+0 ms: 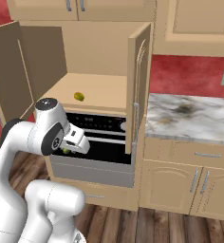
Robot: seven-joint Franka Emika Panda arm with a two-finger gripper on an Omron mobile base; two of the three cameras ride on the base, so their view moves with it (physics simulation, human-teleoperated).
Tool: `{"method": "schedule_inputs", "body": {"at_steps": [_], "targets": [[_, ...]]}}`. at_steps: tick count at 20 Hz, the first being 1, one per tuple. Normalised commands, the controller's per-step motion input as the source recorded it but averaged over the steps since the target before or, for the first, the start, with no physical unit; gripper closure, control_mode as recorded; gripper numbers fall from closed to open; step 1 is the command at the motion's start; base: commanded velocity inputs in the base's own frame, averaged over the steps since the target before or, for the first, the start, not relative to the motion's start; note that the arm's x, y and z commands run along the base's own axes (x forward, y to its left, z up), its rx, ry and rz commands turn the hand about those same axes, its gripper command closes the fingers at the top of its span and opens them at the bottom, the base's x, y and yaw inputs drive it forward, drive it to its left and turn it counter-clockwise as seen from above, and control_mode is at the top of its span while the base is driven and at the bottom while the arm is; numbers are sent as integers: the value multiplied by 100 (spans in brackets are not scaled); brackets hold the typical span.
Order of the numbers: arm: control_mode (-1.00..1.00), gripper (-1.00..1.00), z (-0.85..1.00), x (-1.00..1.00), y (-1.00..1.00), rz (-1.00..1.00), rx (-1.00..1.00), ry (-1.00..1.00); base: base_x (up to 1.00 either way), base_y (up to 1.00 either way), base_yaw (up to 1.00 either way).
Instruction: Pick the mangos from the cabinet and place them in one bowl. Pick the kiwi from the sink and place it in the other bowl.
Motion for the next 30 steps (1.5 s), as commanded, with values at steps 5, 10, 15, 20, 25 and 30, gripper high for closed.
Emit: {"method": "schedule_inputs", "body": {"at_steps": [5,10,15,20,25,30], "targets": [[100,100,0,0,0,0,0,0,-2,-64,3],[100,100,0,0,0,0,0,0,-10,-48,5],[100,100,0,0,0,0,0,0,-11,-46,5],[100,100,0,0,0,0,0,0,-19,-59,2],[100,100,0,0,0,0,0,0,-14,-62,0],[100,100,0,0,0,0,0,0,-7,-50,0]]}}
